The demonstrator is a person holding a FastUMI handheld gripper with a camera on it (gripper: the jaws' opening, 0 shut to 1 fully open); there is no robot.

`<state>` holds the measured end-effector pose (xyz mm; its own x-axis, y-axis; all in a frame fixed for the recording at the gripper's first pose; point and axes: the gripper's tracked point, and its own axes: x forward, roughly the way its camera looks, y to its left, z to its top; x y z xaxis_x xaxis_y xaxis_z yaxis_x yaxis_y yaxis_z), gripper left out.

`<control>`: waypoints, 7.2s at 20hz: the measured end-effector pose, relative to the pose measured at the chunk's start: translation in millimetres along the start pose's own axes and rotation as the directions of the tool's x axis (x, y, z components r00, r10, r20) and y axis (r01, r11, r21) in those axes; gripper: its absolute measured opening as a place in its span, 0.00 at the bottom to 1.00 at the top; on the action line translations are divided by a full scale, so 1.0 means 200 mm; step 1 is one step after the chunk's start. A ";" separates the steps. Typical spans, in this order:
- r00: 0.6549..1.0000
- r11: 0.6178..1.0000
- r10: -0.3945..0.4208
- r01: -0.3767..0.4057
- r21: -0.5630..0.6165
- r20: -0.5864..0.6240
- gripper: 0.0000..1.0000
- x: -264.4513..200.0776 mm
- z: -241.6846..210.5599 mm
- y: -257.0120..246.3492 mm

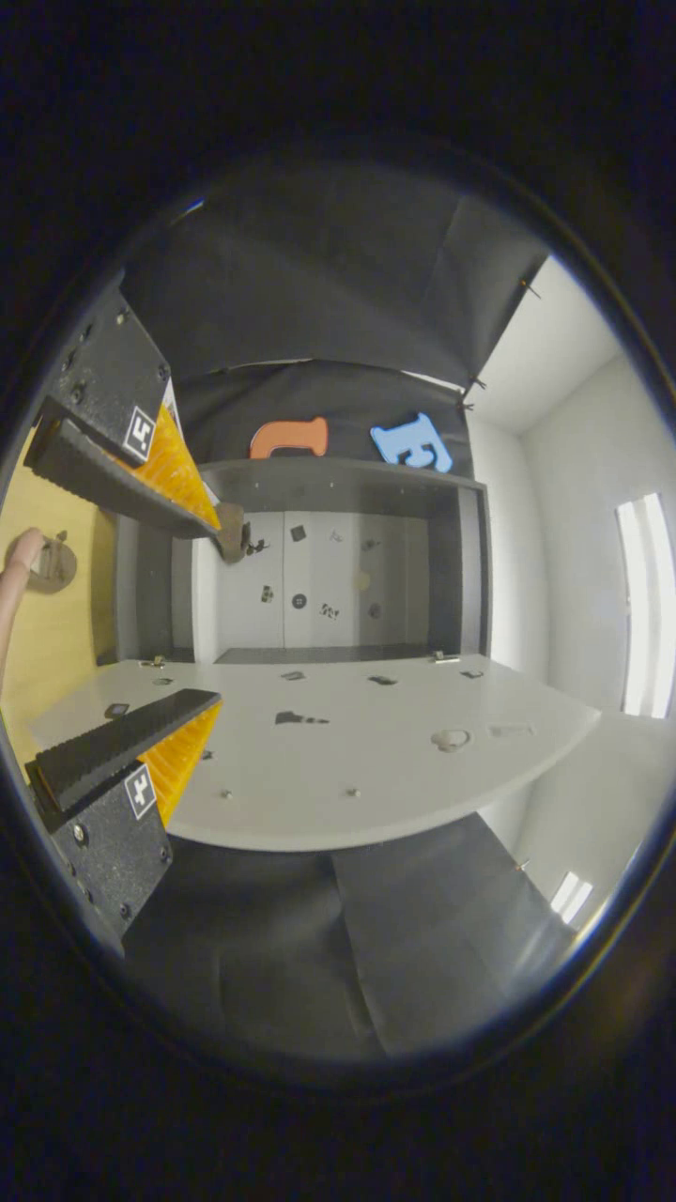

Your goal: Open the shoe cabinet door, grab the shoes and put them into the shoe cabinet, then close the shoe cabinet door.

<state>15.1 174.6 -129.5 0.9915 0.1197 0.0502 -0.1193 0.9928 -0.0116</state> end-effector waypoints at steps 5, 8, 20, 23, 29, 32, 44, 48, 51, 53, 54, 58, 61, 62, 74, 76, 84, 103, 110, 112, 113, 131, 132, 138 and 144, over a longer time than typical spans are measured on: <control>0.992 0.998 0.061 -0.061 0.001 -0.111 1.00 0.03 -0.39 0.21; 0.987 0.997 0.069 -0.066 0.026 -0.146 1.00 0.08 -0.60 0.25; 0.895 0.983 0.182 -0.181 0.040 -0.406 1.00 0.20 -1.40 0.56; 0.876 0.983 0.172 -0.184 0.017 -0.450 0.98 0.20 -1.55 0.58; 0.788 0.993 0.109 -0.108 0.038 -0.607 0.73 0.20 -1.85 0.50; 0.701 0.988 0.152 -0.116 0.098 -0.697 0.60 0.20 -2.03 0.55; 0.718 0.982 0.187 -0.143 0.120 -0.670 0.10 0.33 -2.13 0.50; 0.729 0.980 0.198 -0.142 0.139 -0.655 0.10 0.31 -2.06 0.46; 0.751 0.980 0.200 -0.144 0.139 -0.630 0.10 0.31 -1.94 0.42; 0.745 0.974 0.225 -0.148 0.173 -0.628 0.10 0.29 -1.85 0.42; 0.754 0.972 0.230 -0.152 0.177 -0.616 0.10 0.29 -1.79 0.42; 0.813 0.972 0.233 -0.183 0.146 -0.533 0.10 0.30 -1.47 0.40; 0.855 0.972 0.233 -0.202 0.116 -0.464 0.10 0.31 -1.21 0.37; 0.868 0.973 0.233 -0.208 0.105 -0.439 0.10 0.32 -1.13 0.36; 0.951 0.986 0.165 -0.167 0.015 -0.263 0.10 0.51 -0.28 0.17; 0.959 0.987 0.147 -0.157 -0.024 -0.241 0.10 0.56 -0.15 0.15; 0.985 0.991 0.082 -0.097 -0.096 -0.153 0.10 0.95 0.31 0.14; 0.912 0.962 -0.016 -0.098 -0.256 -0.411 0.11 2.29 -0.44 0.18; 0.875 0.997 0.044 -0.069 -0.035 -0.482 0.13 2.37 -0.53 0.20; 0.876 0.998 0.012 -0.039 -0.045 -0.483 0.18 2.39 -0.52 0.16; 0.873 0.999 0.016 -0.036 -0.032 -0.488 0.19 2.38 -0.52 0.18; 0.958 0.998 -0.006 -0.011 -0.060 -0.285 0.88 1.60 0.19 0.15; 0.966 0.997 0.000 -0.019 -0.070 -0.257 0.92 1.52 0.25 0.16; 0.989 0.989 -0.054 0.034 -0.146 -0.137 1.00 0.88 0.52 0.15; 0.993 0.983 -0.112 0.105 -0.151 -0.037 1.00 0.28 0.67 0.02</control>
<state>64.0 186.5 6.9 0.9999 0.0077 0.0144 -0.0054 0.9875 -0.1574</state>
